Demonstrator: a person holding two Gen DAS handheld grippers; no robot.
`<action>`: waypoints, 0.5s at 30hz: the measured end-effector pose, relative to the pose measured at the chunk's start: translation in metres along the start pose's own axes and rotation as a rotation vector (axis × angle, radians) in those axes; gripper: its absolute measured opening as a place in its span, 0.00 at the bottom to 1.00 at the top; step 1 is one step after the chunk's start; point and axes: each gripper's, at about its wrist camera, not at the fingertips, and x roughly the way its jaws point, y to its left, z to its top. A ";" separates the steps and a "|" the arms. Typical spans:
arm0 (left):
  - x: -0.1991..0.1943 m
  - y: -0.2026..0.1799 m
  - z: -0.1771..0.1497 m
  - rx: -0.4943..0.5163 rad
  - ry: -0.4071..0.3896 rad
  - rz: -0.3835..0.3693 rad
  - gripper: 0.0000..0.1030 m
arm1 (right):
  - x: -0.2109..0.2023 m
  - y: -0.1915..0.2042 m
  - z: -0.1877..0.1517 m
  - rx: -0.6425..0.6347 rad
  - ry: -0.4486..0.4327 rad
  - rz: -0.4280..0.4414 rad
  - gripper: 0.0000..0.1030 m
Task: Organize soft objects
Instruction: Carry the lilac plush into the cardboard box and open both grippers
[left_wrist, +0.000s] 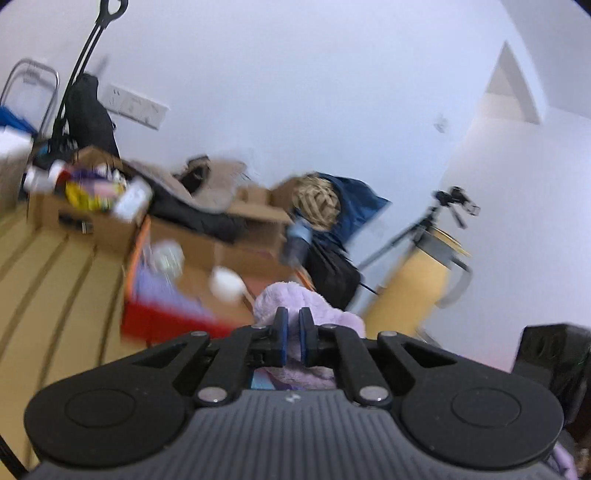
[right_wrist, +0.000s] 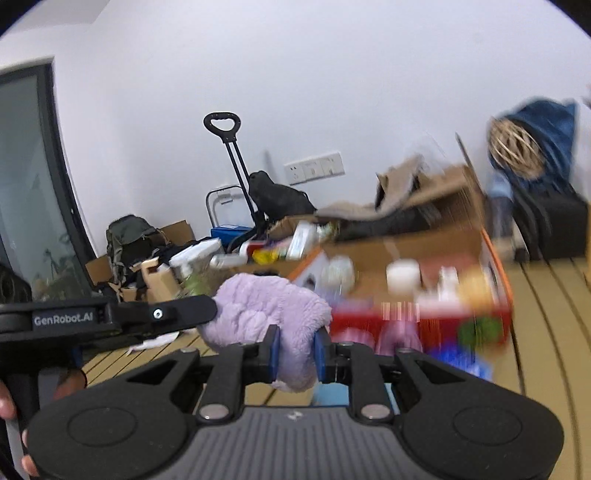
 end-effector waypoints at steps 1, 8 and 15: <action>0.017 0.004 0.015 0.002 0.010 0.003 0.06 | 0.019 -0.007 0.019 -0.008 0.019 -0.003 0.18; 0.161 0.066 0.097 -0.082 0.116 0.084 0.06 | 0.177 -0.070 0.100 -0.035 0.181 -0.051 0.18; 0.285 0.117 0.082 -0.049 0.301 0.281 0.07 | 0.304 -0.120 0.081 -0.053 0.375 -0.184 0.22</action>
